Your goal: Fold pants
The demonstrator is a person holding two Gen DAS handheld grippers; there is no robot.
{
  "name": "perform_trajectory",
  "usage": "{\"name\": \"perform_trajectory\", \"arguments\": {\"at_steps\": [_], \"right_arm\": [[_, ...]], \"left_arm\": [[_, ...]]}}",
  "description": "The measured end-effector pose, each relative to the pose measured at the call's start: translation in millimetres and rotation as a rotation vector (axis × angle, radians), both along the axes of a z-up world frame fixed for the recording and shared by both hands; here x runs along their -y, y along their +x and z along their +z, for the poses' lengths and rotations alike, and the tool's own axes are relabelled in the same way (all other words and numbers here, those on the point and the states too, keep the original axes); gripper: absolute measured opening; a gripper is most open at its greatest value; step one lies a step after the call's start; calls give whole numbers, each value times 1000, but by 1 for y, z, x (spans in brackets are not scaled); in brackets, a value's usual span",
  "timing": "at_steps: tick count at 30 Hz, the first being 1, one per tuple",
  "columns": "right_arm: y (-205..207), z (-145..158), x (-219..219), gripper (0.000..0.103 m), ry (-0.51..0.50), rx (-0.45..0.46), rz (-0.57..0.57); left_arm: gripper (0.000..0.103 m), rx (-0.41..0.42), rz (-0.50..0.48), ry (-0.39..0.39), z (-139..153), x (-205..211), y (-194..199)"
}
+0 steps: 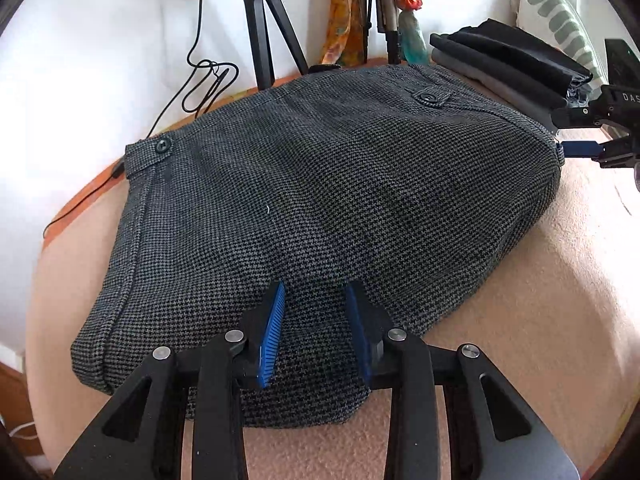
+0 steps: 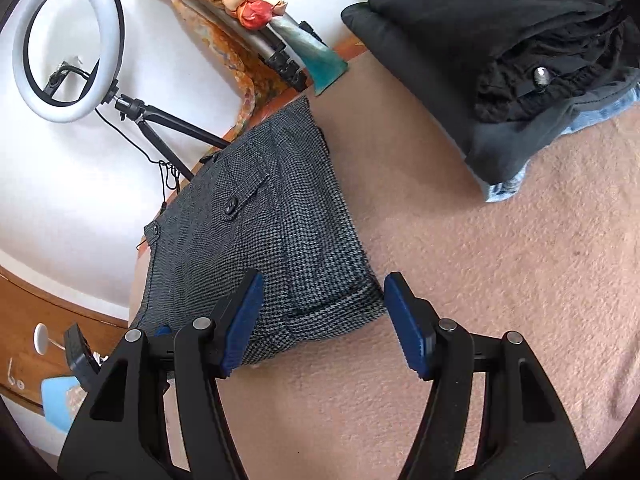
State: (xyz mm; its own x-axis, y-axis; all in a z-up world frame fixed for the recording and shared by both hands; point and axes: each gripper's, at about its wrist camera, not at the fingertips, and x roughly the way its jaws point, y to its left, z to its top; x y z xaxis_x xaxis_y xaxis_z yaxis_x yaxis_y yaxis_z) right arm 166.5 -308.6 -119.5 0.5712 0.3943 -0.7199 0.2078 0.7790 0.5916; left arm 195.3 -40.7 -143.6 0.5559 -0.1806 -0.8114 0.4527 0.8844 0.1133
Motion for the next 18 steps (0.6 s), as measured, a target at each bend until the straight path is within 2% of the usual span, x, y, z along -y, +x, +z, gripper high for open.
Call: {"name": "perform_trajectory", "arguments": {"at_steps": [2,6,9,12,15,18], "right_arm": [[-8,-4,6,66,54,-22,-14],[-24,-19,5,66,219,-54,-2],[-20,-35,-1,66,347,-73,-6],[-12,-44,-2,66,433,-70,-60],[-2,-45,-3,68,455,-55,-93],[9,-41,-9,68,410,-40,-101]], "left_arm": [[30,-11,5,-5,7,-3,-1],[30,55,17,-75,29,4,0],[30,84,37,-141,43,15,10],[30,98,33,-150,42,33,21],[31,101,25,-147,36,51,37],[32,86,28,-129,23,65,48]]}}
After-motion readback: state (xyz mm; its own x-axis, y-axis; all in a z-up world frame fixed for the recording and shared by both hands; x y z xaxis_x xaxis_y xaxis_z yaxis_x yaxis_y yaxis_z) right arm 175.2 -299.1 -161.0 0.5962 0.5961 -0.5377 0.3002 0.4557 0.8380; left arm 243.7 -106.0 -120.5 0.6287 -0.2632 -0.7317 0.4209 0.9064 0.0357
